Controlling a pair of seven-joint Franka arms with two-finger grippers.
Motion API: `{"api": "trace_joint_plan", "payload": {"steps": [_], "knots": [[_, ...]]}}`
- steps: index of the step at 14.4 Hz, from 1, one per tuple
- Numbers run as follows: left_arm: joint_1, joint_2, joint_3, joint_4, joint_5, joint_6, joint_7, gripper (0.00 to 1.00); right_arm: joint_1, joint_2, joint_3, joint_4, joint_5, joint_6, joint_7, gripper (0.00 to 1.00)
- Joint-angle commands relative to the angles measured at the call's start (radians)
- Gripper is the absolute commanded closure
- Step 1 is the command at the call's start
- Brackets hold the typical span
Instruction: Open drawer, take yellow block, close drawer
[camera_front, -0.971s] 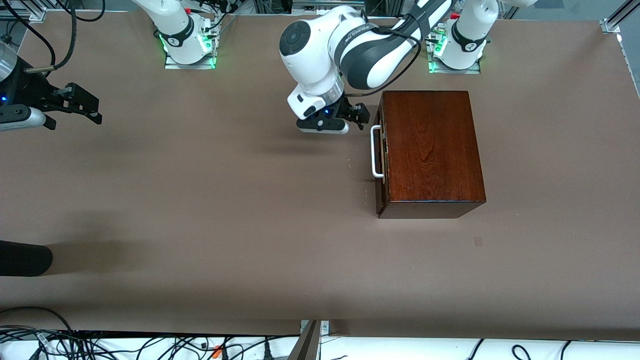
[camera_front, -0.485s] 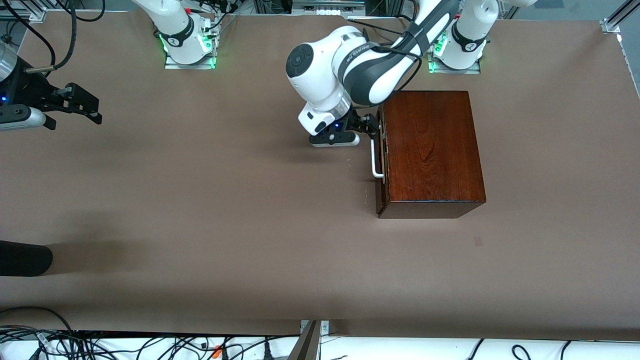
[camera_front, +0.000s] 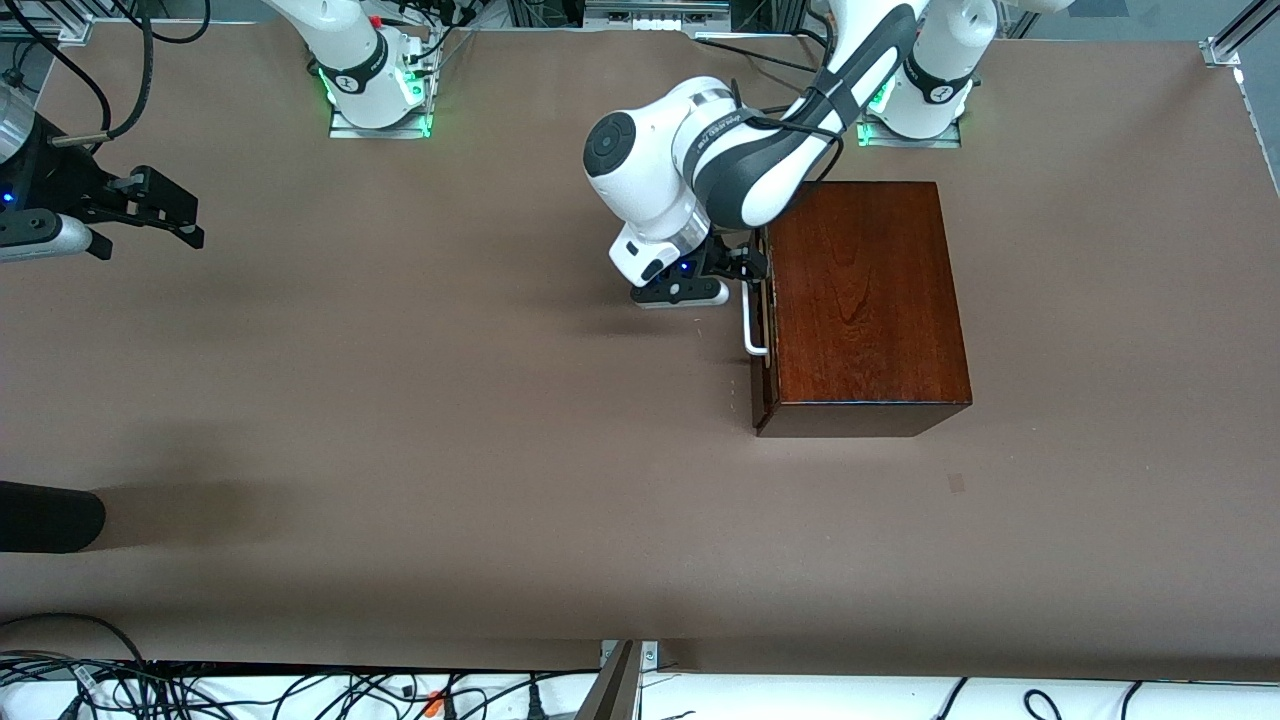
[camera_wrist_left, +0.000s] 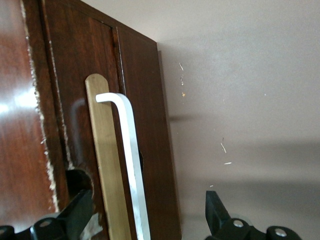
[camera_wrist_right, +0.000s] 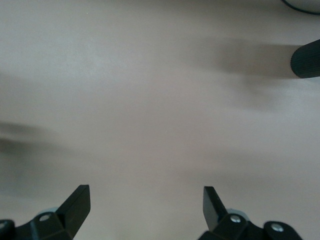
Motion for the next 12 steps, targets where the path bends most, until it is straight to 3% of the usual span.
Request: {"api": "trace_joint_plan", "payload": {"steps": [1, 12], "knots": [[0.022, 0.011, -0.007, -0.022, 0.03, 0.051, -0.014, 0.0, -0.006, 0.009, 0.005, 0.025, -0.011, -0.018, 0.009, 0.0], [0.048, 0.029, -0.007, -0.081, 0.088, 0.134, -0.014, 0.0, -0.006, 0.009, 0.005, 0.025, -0.011, -0.018, 0.007, 0.0]]}}
